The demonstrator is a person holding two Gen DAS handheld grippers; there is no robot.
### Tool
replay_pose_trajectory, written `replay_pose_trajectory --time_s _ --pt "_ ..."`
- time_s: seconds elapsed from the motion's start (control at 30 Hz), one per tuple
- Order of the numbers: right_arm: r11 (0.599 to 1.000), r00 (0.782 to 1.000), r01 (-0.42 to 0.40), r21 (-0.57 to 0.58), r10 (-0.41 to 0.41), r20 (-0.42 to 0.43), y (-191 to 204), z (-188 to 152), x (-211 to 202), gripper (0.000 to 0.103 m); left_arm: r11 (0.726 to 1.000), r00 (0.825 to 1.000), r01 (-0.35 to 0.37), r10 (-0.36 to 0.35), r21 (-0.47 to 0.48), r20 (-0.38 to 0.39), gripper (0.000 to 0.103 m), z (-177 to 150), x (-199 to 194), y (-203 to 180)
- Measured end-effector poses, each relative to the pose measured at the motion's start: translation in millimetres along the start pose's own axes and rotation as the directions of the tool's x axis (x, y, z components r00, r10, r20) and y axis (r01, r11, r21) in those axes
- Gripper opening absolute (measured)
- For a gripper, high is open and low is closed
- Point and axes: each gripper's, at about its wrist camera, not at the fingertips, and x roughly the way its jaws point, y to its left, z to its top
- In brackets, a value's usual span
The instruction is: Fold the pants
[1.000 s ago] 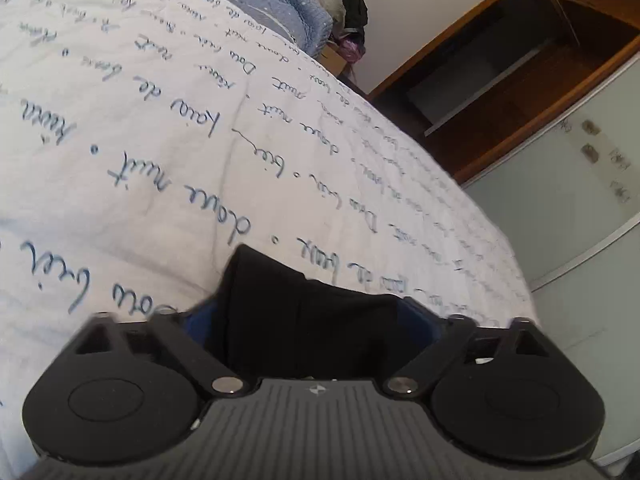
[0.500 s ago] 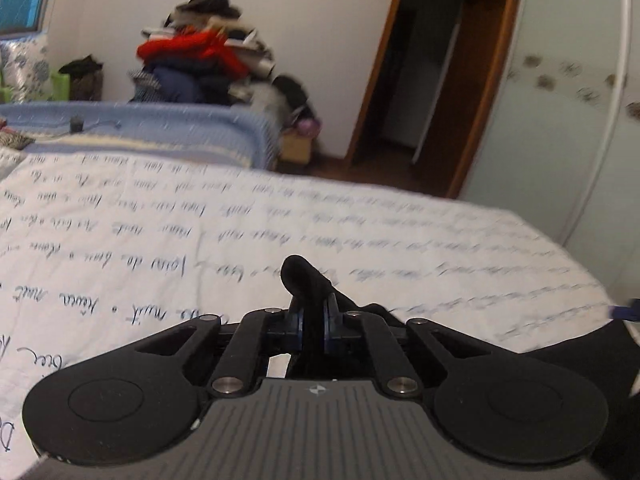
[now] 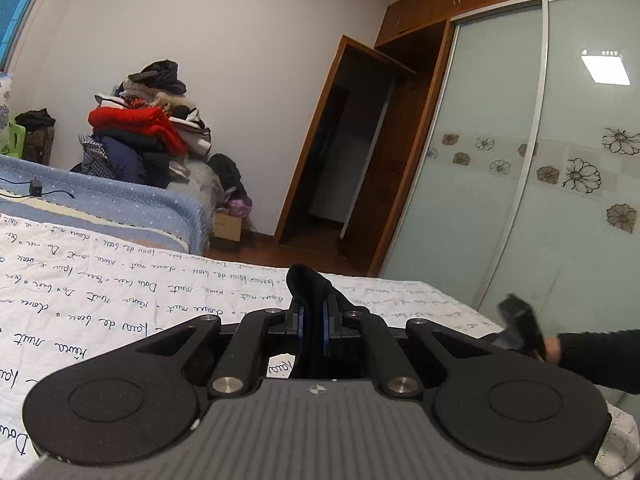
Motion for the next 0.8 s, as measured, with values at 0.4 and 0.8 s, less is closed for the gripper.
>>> replay_pose_trajectory --time_s 0.4,0.8 --pt "0.976 0.965 -0.217 0.024 0.218 -0.148 -12 21 11 0.022 1.000 0.999 0.026 -0.026 -0.004 0.019 0.009 -7 -13 5" --pt "0.932 0.914 -0.358 0.048 0.361 -0.188 -6 36 35 0.072 0.999 0.999 0.032 -0.031 -0.024 0.029 0.009 -7 -21 6"
